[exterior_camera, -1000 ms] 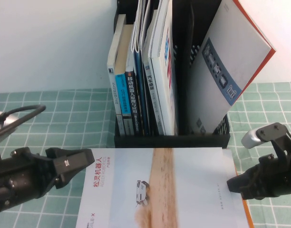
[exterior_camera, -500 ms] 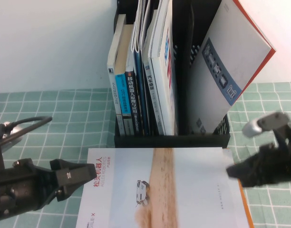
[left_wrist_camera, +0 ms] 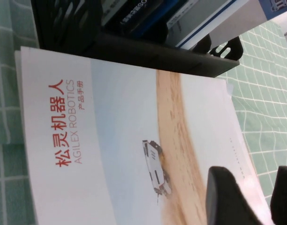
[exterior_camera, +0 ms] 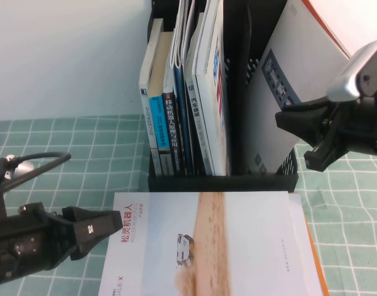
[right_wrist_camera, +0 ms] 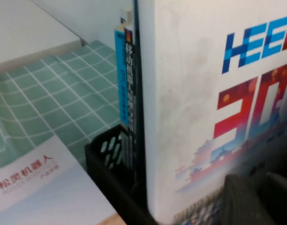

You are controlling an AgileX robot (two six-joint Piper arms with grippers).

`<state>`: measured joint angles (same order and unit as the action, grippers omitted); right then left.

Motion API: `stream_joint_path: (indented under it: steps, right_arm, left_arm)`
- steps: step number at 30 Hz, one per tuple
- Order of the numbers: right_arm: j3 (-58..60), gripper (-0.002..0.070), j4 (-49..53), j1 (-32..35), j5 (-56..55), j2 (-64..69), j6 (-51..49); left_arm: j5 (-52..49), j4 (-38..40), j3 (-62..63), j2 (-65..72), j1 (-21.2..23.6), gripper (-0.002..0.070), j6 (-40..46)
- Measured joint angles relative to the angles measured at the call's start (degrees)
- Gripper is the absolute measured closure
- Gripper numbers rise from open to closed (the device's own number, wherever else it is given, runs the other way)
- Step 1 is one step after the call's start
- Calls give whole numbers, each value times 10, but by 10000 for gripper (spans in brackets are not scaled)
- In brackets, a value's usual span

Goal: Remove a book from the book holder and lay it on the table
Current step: Hold the bookshelf

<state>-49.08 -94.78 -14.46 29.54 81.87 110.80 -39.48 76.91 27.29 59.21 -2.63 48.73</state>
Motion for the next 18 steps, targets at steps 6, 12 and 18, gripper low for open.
stream_joint_path:
  steps: [6,12,18]
  right_arm:
    - [-1,528,-23,-3,-38,9,67]
    - [-2,365,-16,-3,-6,1,41]
    - [-1,334,54,-2,-57,-41,-74]
  left_arm:
    - [-13,71,16,7,0,441,22]
    - [-76,79,124,47,-19,441,16]
    - [-52,28,260,86,-112,642,-7]
